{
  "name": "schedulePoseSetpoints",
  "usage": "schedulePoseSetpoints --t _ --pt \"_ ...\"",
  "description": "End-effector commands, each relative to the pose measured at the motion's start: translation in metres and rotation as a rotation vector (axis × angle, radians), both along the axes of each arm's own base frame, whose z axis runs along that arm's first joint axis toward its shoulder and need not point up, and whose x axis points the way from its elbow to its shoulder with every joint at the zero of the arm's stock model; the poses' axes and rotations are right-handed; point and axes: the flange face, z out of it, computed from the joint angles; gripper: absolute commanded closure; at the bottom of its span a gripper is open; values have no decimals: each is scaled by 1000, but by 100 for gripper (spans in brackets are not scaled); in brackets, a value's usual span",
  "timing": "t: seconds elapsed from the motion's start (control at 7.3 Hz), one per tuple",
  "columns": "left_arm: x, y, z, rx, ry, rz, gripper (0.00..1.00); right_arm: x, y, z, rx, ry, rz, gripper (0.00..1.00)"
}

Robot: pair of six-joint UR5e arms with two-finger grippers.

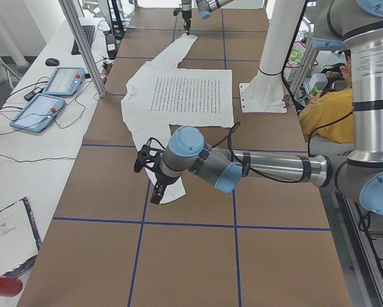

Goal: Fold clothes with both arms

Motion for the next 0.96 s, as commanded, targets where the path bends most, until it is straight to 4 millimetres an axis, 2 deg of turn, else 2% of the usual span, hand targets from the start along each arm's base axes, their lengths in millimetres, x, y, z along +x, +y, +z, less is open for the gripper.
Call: schedulePoseSetpoints --t 0.0,0.41,0.55,0.82 --pt "0 0 -1 1 0 0 0 -3 -10 -41 24 -34 33 100" --pt "0 0 -1 3 5 3 0 -12 -21 -132 -5 -114 147 100" --pt "0 0 -1 5 5 4 0 -35 -36 -175 -40 -155 184 100" --pt "1 0 -4 27 6 4 0 -107 -71 -260 -127 -213 216 100"
